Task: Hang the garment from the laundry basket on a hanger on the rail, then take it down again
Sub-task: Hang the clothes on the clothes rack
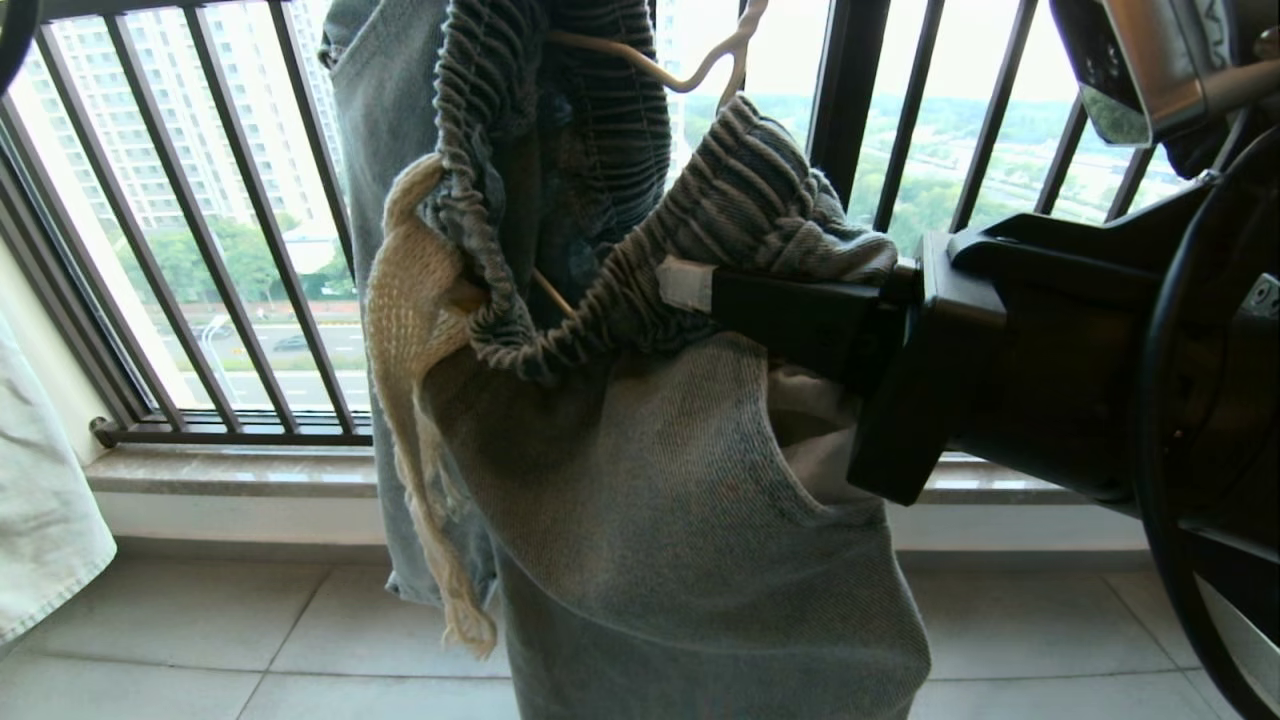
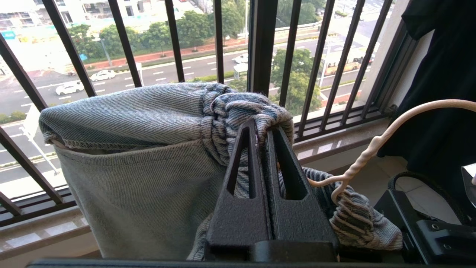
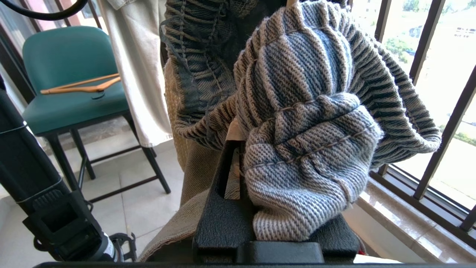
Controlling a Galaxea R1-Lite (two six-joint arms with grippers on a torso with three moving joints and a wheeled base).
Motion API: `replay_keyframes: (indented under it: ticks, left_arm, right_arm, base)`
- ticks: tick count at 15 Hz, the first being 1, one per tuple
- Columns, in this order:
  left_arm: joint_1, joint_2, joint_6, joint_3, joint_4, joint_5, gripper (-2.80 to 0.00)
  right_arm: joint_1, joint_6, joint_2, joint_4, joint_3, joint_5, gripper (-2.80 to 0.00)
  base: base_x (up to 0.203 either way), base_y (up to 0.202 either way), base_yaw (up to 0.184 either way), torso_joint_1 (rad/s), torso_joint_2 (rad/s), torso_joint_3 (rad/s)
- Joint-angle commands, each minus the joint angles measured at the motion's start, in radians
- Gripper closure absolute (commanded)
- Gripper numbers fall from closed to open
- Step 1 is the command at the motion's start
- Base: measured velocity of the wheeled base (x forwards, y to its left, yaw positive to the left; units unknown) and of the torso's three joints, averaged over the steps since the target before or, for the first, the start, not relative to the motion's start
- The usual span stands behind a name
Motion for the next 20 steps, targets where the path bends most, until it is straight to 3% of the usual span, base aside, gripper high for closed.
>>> replay_keyframes:
  ticks: [1,19,20]
  left_arm:
    - [-0.024,0.002,0.001,0.0,0.002,0.004,0.0]
    - [-0.071,0.02,-0.031,0.003,0.051,0.001,0.0]
    - [-0.072,0.02,-0.031,0.003,0.056,0.001,-2.8]
  right_arm:
    - [0.002,0.003,0.009,-0.006,-0.001,0.004,0.0]
    - [0.002,0.007,-0.003,-0.038,0.002,0.004,0.0]
    - [0.002,0.007,-0.005,-0.038,0.002,0.005,0.0]
  base:
    - [0.0,0.0,0.0,0.0,0.0,0.0]
    - [0.0,0.0,0.0,0.0,0.0,0.0]
    - [0.0,0.0,0.0,0.0,0.0,0.0]
